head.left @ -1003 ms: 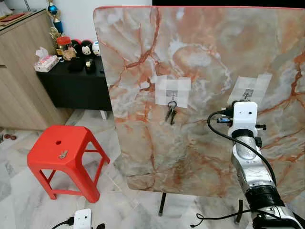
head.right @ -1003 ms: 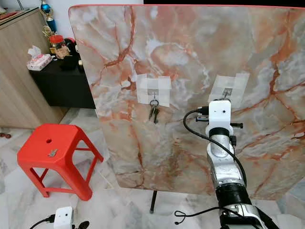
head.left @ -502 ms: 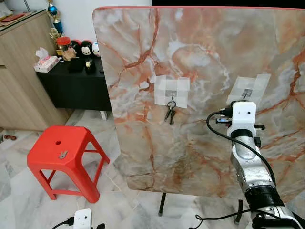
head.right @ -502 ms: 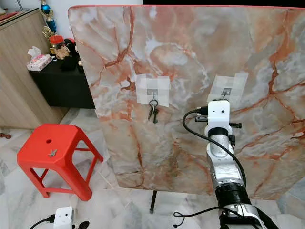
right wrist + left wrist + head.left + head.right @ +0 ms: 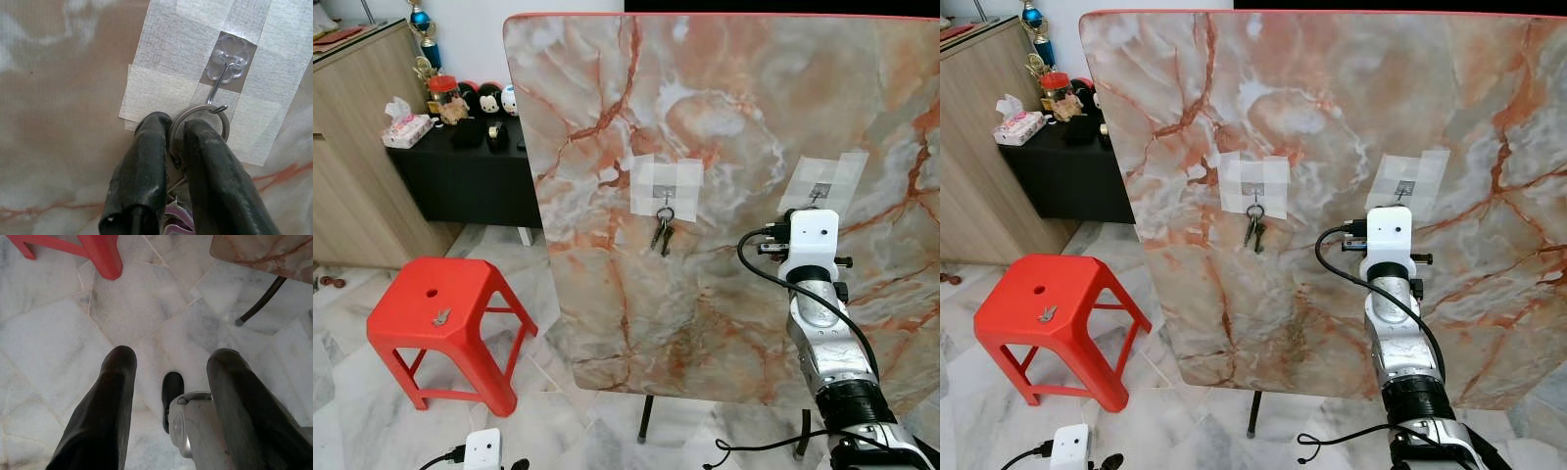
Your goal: Hang keys on a hook
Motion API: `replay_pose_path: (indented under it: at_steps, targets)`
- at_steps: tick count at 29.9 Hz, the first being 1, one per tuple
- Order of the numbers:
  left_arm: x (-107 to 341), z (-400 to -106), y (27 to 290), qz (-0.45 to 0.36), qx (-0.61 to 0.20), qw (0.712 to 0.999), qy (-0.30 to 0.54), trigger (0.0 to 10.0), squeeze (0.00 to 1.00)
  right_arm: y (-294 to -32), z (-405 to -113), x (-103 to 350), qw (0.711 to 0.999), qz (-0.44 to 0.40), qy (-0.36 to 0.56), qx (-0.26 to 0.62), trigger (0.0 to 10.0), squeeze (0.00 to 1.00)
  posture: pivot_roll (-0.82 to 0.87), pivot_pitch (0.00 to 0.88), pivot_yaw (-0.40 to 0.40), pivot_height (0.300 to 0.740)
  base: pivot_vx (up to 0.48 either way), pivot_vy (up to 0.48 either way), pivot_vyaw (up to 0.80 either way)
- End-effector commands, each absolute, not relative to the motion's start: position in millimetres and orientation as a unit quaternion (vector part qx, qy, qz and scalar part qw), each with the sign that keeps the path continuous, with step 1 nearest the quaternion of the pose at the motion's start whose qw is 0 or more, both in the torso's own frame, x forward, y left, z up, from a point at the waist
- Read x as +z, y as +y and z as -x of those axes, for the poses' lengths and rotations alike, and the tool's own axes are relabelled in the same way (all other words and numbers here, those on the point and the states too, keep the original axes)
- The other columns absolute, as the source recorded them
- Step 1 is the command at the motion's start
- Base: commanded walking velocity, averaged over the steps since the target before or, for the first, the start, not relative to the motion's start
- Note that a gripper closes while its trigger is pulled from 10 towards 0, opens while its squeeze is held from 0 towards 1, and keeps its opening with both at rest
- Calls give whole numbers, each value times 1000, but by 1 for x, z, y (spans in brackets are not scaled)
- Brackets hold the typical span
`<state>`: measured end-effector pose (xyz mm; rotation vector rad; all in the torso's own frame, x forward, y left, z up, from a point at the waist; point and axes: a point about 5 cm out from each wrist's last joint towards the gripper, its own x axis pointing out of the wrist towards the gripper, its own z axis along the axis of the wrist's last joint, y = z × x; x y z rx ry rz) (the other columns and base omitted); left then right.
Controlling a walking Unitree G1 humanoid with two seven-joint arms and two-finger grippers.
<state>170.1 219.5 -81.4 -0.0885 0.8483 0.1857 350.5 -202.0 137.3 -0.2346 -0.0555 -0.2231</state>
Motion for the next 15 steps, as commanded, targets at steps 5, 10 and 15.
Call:
replay_pose_path:
  at_steps: [5, 10, 15]
  targets:
    - [-83, -166, 223, 42, 93, 901, 421, 10000, 0, -194, -347, 141, 988, 101, -55, -99, 10000, 1000, 96, 0, 6, 740, 0, 0, 0]
    - [-83, -165, 224, 43, 94, 901, 421, 10000, 0, -183, -337, 138, 990, 110, -68, -60, 10000, 1000, 91, 0, 4, 740, 0, 0, 0]
    - [-84, -164, 223, 43, 94, 901, 422, 10000, 0, -187, -327, 129, 990, 111, -56, -63, 10000, 0, 87, 0, 3, 740, 0, 0, 0]
